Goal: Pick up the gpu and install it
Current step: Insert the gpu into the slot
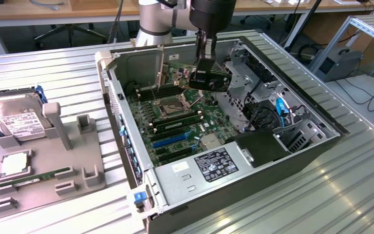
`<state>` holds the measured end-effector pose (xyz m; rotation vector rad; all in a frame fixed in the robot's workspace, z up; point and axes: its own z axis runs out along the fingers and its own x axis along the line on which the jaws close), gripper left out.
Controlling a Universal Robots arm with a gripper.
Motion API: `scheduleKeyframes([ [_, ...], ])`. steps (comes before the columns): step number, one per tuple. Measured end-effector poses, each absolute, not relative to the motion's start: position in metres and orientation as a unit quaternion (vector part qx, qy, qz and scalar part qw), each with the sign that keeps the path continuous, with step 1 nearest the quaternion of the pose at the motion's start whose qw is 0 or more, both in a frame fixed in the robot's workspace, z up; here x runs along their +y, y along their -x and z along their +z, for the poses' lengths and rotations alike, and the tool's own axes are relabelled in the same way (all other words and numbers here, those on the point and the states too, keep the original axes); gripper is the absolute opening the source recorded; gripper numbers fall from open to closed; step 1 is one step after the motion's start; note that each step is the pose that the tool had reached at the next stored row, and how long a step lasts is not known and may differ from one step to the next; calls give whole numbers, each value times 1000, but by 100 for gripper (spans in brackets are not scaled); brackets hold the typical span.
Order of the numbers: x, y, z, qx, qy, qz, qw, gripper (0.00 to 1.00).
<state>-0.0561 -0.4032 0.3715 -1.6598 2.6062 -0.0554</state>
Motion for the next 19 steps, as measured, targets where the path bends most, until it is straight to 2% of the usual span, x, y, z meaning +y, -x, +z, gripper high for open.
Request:
scheduleKeyframes([
  [19, -403, 56, 371, 826, 563, -18, 26, 27],
])
